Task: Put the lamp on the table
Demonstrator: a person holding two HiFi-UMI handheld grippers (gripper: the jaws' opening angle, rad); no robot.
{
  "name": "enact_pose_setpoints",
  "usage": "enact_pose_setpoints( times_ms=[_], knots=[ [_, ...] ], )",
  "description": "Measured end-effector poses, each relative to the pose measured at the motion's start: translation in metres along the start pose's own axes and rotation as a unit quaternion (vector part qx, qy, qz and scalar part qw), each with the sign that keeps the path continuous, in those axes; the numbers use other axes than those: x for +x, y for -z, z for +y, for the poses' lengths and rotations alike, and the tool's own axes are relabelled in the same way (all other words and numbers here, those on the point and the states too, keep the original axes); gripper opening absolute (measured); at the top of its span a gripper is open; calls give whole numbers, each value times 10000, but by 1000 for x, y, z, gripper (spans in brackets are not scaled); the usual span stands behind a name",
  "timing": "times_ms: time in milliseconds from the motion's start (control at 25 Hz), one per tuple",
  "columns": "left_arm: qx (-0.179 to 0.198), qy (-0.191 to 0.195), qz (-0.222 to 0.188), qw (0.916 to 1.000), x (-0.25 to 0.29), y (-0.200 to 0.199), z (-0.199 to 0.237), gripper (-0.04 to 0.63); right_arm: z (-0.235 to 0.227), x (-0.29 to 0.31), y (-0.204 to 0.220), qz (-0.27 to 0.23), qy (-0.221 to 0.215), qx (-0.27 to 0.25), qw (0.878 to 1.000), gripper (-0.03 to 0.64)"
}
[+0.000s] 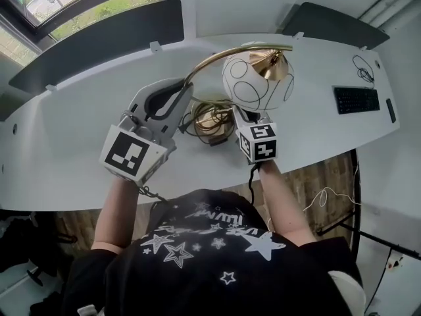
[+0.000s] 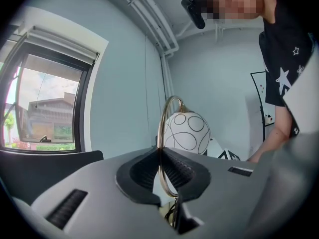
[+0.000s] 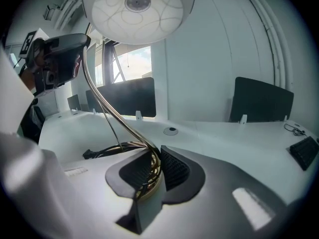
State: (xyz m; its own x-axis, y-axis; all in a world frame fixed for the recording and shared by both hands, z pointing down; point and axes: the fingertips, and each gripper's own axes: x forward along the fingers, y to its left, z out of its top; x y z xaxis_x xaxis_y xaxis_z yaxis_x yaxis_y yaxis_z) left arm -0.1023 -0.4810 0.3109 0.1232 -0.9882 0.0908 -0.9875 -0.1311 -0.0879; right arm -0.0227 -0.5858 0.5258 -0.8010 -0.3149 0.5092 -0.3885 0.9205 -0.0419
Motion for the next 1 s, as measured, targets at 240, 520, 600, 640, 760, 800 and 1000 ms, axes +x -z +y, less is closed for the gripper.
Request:
enact_pose_setpoints(
  times_ms=[240, 520, 600, 640, 760, 800, 1000],
  knots=[
    [-106, -192, 106, 9997, 7, 11, 6, 31, -9, 18, -1, 104, -139, -123, 9998, 51],
    [-167, -269, 262, 9992, 14, 22, 15, 31, -15, 35, 0, 224, -201, -245, 9992, 51],
    [-131, -305, 199, 9993, 15, 23, 16, 31, -17, 37, 0, 235, -192, -234, 9993, 51],
    [-125, -307, 197, 9993, 16, 23, 16, 31, -17, 38, 0, 231, -192, -231, 9993, 51],
    [-195, -282, 271, 9990, 15, 23, 14, 31, -17, 38, 0, 204, -200, -245, 9993, 51],
    [-226, -286, 268, 9990, 15, 23, 14, 31, -17, 38, -1, 196, -205, -252, 9993, 51],
    [-297, -282, 288, 9987, 14, 24, 15, 31, -18, 38, -1, 156, -198, -316, 9992, 52]
  ],
)
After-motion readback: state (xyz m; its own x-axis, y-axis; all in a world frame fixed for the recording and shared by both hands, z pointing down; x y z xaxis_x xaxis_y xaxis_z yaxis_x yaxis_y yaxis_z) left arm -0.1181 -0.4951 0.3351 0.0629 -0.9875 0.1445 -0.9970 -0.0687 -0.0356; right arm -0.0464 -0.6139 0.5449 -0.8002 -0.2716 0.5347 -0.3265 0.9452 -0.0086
